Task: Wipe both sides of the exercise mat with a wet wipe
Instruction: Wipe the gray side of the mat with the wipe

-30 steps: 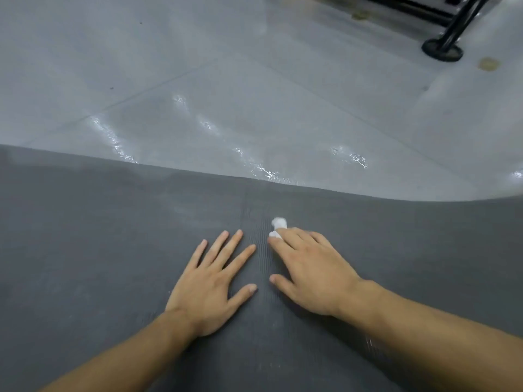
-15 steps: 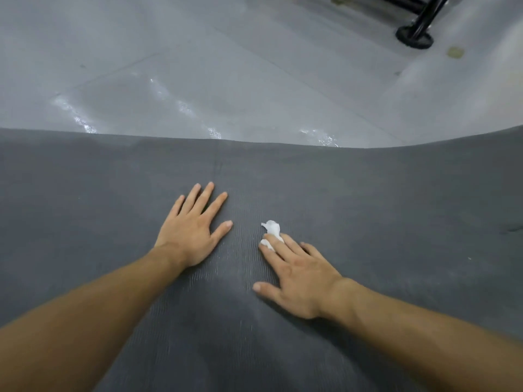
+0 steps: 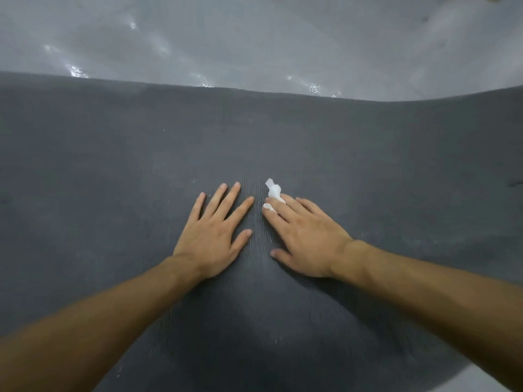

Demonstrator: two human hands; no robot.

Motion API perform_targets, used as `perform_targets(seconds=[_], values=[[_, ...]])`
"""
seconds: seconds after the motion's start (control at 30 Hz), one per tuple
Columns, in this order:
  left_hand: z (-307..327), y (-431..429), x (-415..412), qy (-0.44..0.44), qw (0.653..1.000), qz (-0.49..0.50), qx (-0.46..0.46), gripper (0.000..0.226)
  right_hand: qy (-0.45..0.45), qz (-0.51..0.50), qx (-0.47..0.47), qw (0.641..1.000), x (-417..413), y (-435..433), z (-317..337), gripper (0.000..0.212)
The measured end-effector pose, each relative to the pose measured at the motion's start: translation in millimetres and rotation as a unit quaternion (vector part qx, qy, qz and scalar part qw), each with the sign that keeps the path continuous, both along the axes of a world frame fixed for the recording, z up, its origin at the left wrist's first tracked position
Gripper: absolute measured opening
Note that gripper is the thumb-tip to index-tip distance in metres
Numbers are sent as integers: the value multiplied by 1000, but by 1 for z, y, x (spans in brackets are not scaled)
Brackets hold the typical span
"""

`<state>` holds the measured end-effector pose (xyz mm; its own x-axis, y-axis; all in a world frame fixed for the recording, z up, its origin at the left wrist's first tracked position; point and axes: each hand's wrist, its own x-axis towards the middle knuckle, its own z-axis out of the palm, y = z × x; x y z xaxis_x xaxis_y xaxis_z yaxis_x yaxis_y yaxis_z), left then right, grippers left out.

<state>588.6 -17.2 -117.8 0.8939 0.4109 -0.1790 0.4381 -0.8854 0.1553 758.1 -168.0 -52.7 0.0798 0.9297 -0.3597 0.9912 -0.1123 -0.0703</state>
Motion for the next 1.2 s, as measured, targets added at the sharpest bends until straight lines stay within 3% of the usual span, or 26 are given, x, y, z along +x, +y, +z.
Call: perform_targets(seconds=[0.1,0.3,0.43,0.57,0.67,0.87,1.03,1.2], values=[[10,-19,-5,6,998,-37,-47,75,-17,74,-10,997,-15,-44,13,83],[34,-111,-24,29,971,-171,-162,77,-62,72,-38,995,21,-116,30,74],[34,-149,-13,30,976,-140,-162,88,-47,12,-94,994,40,-125,29,77],[39,-178,-12,-2,954,-250,-164,102,-17,-5,-111,994,47,-133,17,76],[28,-197,-8,17,952,-261,-161,112,-18,-27,-81,996,45,-145,9,72],[20,-236,36,21,960,-212,-181,123,-74,-144,-50,985,55,-169,10,73],[14,-241,64,64,964,-224,-130,135,-149,-289,-2,945,85,-219,18,73],[4,-247,75,56,960,-245,-126,127,-106,-401,54,908,132,-268,40,64]])
